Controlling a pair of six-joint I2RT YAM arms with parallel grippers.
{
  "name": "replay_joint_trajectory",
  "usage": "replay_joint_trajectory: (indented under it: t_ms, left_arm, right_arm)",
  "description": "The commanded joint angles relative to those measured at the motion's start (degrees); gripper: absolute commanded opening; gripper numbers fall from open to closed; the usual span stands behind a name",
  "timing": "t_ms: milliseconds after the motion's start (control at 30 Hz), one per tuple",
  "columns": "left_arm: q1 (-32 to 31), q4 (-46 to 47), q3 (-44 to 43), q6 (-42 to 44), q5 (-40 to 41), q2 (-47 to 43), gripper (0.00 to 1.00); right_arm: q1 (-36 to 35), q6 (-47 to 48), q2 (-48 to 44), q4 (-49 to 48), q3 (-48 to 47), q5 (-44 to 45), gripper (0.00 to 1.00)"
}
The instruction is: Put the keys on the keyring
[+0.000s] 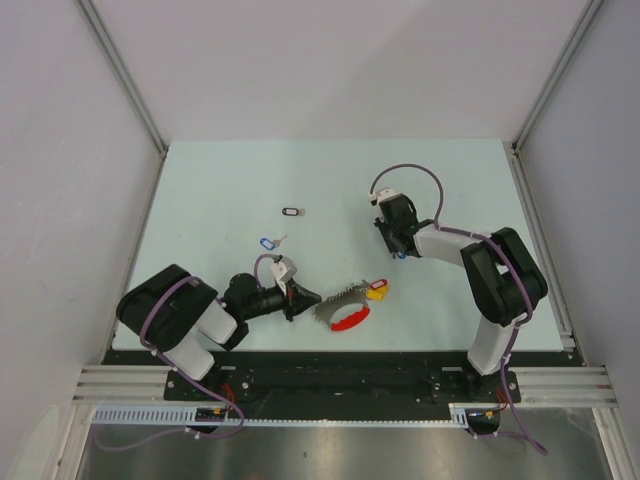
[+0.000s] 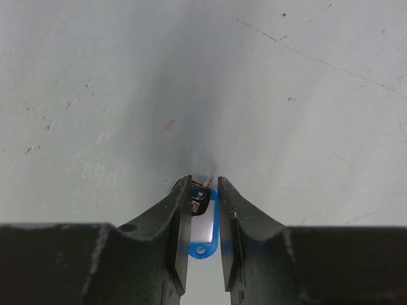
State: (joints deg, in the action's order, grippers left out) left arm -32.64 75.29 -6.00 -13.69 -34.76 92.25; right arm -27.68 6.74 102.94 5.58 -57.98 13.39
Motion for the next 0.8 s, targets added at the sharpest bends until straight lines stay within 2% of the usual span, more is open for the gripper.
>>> replay_joint_trajectory:
  t_ms: [0, 100, 267, 367, 633, 767]
  left_arm:
    - [0.4, 23.6, -0.9, -0.7, -0.6, 0.0, 0.0]
    - [0.4, 23.6, -0.9, -0.7, -0.6, 0.0, 0.0]
    - [0.4, 23.6, -0.9, -0.8, -0.6, 0.0, 0.0]
    - [0.4, 23.6, -1.0, -1.1, -0.7, 0.0, 0.0]
    - [0.4, 23.6, -1.2, -1.2, -0.7, 0.3, 0.0]
    - [0.4, 23.6, -1.3, -1.4, -0.8, 0.3, 0.0]
  right_arm:
    - [-0.8, 0.9, 1.4, 0.7, -2.9, 3.1, 0.26]
    - [-0.8, 0.6, 1.2, 0.8, -3.0, 3.6, 0.21]
    - [-0.6, 0.4, -0.9, 0.9, -3.0, 3.9, 0.04]
    - [0.2, -0.2, -3.1, 1.6, -3.2, 4.2, 0.0]
    - [7.2, -3.1, -10.7, 5.7, -3.6, 7.0, 0.0]
    - [9.3, -6.5, -12.8, 9.8, -3.5, 11.3, 0.0]
